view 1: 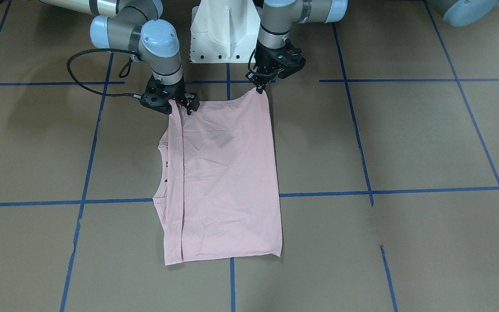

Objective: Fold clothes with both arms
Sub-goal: 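Grasp the shirt's near edge with both grippers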

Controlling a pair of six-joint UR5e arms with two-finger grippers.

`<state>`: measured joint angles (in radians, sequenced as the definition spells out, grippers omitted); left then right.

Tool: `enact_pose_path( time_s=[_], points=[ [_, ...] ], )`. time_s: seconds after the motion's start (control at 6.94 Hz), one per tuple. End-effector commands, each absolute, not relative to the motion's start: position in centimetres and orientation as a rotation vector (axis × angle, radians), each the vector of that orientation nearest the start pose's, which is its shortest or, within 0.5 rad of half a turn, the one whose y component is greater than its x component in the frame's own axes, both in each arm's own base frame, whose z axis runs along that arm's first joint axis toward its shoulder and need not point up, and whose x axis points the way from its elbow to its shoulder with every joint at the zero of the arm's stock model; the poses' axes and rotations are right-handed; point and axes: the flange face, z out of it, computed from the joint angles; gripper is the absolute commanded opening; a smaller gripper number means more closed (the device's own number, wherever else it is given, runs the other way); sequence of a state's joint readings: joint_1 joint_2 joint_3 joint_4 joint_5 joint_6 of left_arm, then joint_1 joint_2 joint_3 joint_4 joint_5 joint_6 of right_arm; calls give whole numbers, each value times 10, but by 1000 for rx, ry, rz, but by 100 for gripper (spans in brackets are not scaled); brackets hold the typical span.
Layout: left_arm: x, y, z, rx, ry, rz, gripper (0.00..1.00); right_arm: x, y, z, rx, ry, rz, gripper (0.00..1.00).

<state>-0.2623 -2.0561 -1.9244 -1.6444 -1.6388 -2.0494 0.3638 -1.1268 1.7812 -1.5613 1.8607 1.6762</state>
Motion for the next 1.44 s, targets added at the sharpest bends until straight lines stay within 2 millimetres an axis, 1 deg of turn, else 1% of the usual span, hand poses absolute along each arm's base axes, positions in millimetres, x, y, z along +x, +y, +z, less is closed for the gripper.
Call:
enact_pose_path(
  time_s=[0.0, 0.14, 0.29, 0.43, 0.58, 0.72, 1.01, 1.15, 1.3],
  points=[
    [546, -278, 229, -165, 918, -656, 0, -552, -324, 315, -191, -704, 352, 63],
    [546, -278, 229, -164, 918, -657, 0, -550, -328, 306, -187, -720, 355, 68],
    [546, -278, 229, -165, 918, -656, 0, -550, -328, 307, -188, -719, 356, 74],
    [546, -278, 229, -164, 918, -657, 0, -550, -328, 306, -187, -721, 355, 73],
    [546, -278, 229, -164, 918, -657, 0, -551, -329, 308, -188, -716, 355, 76],
    [546, -278, 229, -164, 918, -657, 0, -552, -328, 309, -187, -713, 350, 90],
    [546, -278, 229, -164, 918, -657, 0, -553, -327, 311, -188, -709, 349, 97],
    [547, -277, 229, -165, 918, -656, 0, -553, -328, 311, -187, -709, 350, 89],
    [547, -277, 229, -165, 918, -656, 0, -554, -328, 311, -188, -708, 352, 68]
  ],
)
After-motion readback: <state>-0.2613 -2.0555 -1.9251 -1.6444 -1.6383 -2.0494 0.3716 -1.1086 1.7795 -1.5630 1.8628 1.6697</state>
